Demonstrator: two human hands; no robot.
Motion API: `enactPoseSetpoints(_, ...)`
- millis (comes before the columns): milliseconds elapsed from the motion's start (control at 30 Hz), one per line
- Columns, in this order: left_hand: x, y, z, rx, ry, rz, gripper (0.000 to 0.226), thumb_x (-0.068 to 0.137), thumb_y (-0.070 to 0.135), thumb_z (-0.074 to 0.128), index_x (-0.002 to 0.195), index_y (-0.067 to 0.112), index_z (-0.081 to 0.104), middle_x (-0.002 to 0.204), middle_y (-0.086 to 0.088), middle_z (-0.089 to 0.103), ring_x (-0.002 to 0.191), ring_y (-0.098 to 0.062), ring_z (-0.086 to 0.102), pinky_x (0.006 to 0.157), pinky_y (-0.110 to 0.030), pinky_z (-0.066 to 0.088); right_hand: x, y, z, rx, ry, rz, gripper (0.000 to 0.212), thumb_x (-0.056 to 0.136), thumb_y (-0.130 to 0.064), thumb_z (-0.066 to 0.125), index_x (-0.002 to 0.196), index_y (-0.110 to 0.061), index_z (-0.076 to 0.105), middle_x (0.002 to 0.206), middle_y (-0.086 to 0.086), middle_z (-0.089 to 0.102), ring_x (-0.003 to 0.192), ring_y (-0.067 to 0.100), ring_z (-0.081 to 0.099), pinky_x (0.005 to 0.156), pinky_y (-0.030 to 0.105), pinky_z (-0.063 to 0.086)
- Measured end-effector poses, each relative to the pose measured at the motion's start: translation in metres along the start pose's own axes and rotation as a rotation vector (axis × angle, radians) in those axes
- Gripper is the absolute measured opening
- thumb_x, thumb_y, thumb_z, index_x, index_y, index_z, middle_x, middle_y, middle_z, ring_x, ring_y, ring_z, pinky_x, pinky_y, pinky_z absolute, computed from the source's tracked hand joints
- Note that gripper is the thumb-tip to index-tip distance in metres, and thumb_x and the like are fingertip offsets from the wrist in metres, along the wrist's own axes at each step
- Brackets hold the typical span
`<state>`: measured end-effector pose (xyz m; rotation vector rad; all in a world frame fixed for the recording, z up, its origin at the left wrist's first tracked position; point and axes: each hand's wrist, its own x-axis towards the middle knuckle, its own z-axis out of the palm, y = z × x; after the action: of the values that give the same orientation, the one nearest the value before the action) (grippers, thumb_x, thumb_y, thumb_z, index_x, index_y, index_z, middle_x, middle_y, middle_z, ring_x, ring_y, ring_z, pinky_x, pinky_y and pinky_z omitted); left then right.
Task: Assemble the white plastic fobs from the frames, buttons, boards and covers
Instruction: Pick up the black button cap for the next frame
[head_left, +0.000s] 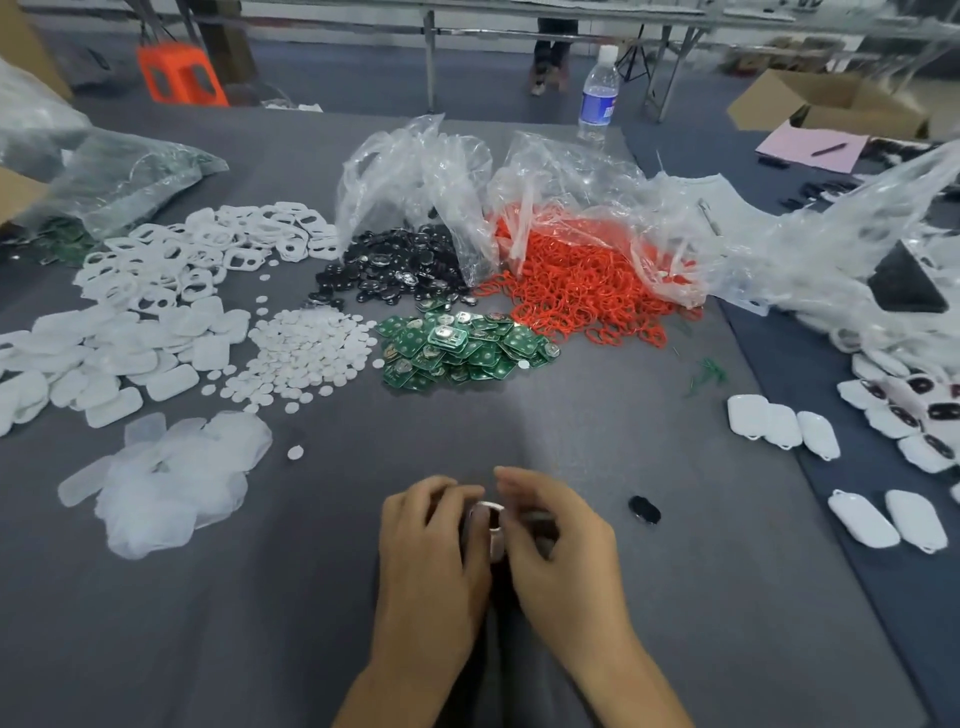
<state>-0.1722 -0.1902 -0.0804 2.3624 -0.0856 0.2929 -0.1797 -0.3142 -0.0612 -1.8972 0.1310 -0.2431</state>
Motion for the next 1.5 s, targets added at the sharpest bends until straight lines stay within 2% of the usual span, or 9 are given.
enactPoseSetpoints(233,0.025,0.023,0.004,-0.164,0.042,-0.011,0.021,0.097,0.035,0.056,0.113,0.032,0.07,0.111,0.021,0.057,0.109,0.0,0.048,0.09,-0.013,0.043,0.109,0.018,-0.065,-0.272,0.215,0.03,0.025,0.088,-0.011,0.069,0.092,-0.036,0.07,0.092,-0.01,0.073,0.074,-0.002,0.062,0.067,0.002,0.039)
enactPoseSetpoints(367,0.09,0.066,0.035,-0.165,-0.097,0.19,0.024,0.099,0.015,0.061,0.121,0.015,0.068,0.116,0.001,0.06,0.107,-0.02,0.059,0.097,-0.032,0.046,0.17,0.037,-0.077,-0.449,0.284,0.046,0.023,0.087,-0.013,0.066,0.107,-0.02,0.075,0.105,0.004,0.073,0.091,0.019,0.065,0.088,0.026,0.047)
enactPoseSetpoints(467,0.143,0.098,0.073,-0.091,-0.249,0.299,0.03,0.093,-0.001,0.056,0.122,0.001,0.063,0.121,-0.017,0.057,0.112,-0.033,0.057,0.1,-0.035,0.04,0.203,0.042,-0.076,-0.479,0.296,0.053,0.029,0.085,-0.011,0.066,0.113,-0.015,0.074,0.107,0.012,0.071,0.1,0.028,0.064,0.091,0.031,0.045)
enactPoseSetpoints(567,0.185,0.108,0.108,0.04,-0.339,0.322,0.04,0.094,-0.005,0.049,0.132,0.003,0.057,0.13,-0.016,0.053,0.118,-0.033,0.055,0.103,-0.035,0.038,0.218,0.053,-0.074,-0.534,0.274,0.046,0.022,0.087,-0.015,0.064,0.104,-0.019,0.077,0.102,0.009,0.07,0.098,0.027,0.063,0.078,0.032,0.043)
enactPoseSetpoints(700,0.214,0.1,0.134,0.189,-0.327,0.343,0.029,0.104,0.007,0.045,0.13,0.009,0.057,0.13,-0.011,0.051,0.119,-0.031,0.053,0.101,-0.039,0.042,0.223,0.065,-0.072,-0.553,0.343,0.007,0.015,0.091,-0.022,0.062,0.098,-0.02,0.075,0.099,0.006,0.064,0.091,0.024,0.06,0.07,0.03,0.037)
enactPoseSetpoints(967,0.227,0.09,0.112,-0.246,-0.168,0.437,0.013,0.094,0.0,0.064,0.1,0.003,0.075,0.097,-0.01,0.072,0.095,-0.028,0.064,0.089,-0.041,0.048,0.214,0.057,-0.075,-0.206,0.432,-0.129,0.013,0.094,-0.013,0.065,0.093,-0.021,0.075,0.089,-0.01,0.073,0.086,0.008,0.065,0.08,0.019,0.046)
enactPoseSetpoints(1100,0.207,0.078,0.076,-0.534,-0.239,0.3,0.012,0.093,0.006,0.072,0.098,0.015,0.079,0.086,0.009,0.076,0.079,-0.001,0.067,0.079,-0.018,0.051,0.184,0.031,-0.075,0.077,0.335,-0.123,0.007,0.092,-0.012,0.071,0.09,-0.016,0.076,0.08,-0.007,0.074,0.074,0.005,0.065,0.073,0.022,0.051)
enactPoseSetpoints(1333,0.133,0.027,0.01,-0.877,-0.386,0.073,0.007,0.091,0.012,0.074,0.092,0.019,0.075,0.084,-0.001,0.076,0.08,-0.012,0.07,0.073,-0.023,0.056,0.103,-0.001,-0.04,0.309,-0.008,-0.108,0.013,0.098,-0.007,0.06,0.086,-0.005,0.063,0.067,0.002,0.066,0.059,0.011,0.059,0.059,0.021,0.049)
enactPoseSetpoints(1500,0.094,-0.003,-0.008,-0.802,-0.234,0.018,0.014,0.093,0.007,0.074,0.09,0.021,0.074,0.085,-0.003,0.076,0.077,-0.012,0.07,0.07,-0.022,0.056,0.07,0.0,-0.01,0.314,-0.122,-0.051,0.01,0.094,0.001,0.065,0.094,-0.009,0.067,0.082,0.009,0.072,0.074,0.019,0.069,0.07,0.034,0.058)
